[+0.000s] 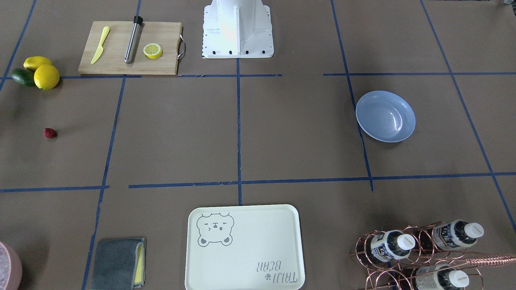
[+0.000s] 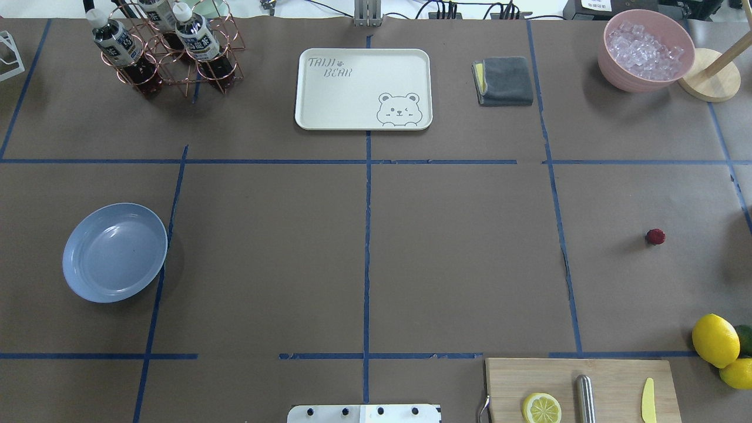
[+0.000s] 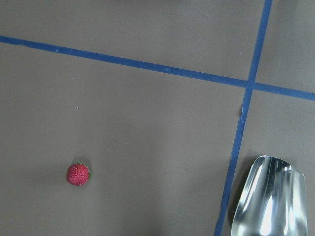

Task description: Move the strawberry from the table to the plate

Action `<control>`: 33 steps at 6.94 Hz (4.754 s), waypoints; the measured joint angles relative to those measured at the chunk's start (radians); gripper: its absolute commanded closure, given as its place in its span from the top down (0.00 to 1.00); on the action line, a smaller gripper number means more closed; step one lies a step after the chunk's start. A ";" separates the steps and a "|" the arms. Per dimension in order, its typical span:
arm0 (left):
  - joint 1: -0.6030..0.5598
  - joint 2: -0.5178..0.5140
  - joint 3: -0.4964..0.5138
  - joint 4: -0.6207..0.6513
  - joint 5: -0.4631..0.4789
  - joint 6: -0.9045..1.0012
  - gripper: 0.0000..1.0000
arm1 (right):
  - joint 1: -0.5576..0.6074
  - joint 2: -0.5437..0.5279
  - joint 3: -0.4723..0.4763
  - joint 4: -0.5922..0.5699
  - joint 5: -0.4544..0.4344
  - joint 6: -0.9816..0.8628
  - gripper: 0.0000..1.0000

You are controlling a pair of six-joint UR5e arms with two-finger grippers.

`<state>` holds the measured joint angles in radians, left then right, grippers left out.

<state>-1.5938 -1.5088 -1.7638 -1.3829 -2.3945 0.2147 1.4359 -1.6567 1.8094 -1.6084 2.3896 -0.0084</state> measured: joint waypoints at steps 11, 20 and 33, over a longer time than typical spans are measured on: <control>0.092 0.018 -0.024 -0.114 -0.112 0.021 1.00 | -0.001 -0.004 0.014 0.001 0.004 0.013 1.00; 0.616 -0.004 0.201 -0.847 -0.008 -0.852 0.85 | -0.002 -0.016 0.005 0.080 0.005 0.014 0.98; 0.901 -0.442 0.148 -0.881 0.038 -1.546 0.00 | -0.002 -0.016 0.016 0.081 0.014 0.019 0.99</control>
<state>-0.6930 -1.9510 -1.6157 -2.2639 -2.3567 -1.3309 1.4343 -1.6730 1.8253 -1.5278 2.4031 0.0102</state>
